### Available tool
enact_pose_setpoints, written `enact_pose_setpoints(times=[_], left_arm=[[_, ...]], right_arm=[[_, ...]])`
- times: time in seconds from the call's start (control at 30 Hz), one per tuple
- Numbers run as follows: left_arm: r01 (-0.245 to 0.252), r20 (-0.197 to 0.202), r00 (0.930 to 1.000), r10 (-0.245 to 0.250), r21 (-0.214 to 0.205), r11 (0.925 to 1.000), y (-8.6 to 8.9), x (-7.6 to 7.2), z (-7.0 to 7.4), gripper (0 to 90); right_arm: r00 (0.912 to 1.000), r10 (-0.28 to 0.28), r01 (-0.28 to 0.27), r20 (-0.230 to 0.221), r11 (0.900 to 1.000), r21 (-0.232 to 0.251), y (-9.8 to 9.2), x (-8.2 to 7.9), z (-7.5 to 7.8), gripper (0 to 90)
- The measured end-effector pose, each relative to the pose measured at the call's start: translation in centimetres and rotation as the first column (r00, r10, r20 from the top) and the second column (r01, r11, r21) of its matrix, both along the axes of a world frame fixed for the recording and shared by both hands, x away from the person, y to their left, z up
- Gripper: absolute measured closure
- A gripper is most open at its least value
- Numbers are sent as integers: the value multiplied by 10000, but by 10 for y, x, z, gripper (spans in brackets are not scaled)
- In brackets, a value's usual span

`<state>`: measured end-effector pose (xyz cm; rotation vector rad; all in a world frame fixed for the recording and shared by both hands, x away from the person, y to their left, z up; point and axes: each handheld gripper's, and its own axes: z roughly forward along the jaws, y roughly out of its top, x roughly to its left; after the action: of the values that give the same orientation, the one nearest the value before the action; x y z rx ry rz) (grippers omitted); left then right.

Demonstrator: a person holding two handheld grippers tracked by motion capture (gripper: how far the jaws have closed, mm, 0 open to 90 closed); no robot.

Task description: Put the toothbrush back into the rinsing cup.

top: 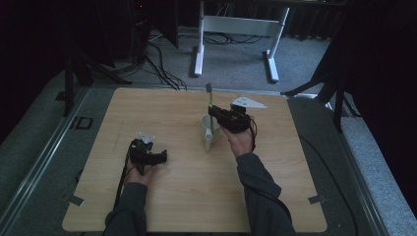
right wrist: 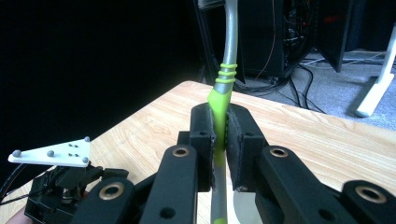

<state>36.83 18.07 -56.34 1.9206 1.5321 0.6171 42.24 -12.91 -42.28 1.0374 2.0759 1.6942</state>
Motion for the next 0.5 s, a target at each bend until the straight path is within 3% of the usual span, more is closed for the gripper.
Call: enact_pose_setpoints(times=[0.5], left_arm=[[0,4,10000,0,-4,10000,0,0,0,109]], right_arm=[[9999,119,-118,-39,9999,117,7,1,-7,815]])
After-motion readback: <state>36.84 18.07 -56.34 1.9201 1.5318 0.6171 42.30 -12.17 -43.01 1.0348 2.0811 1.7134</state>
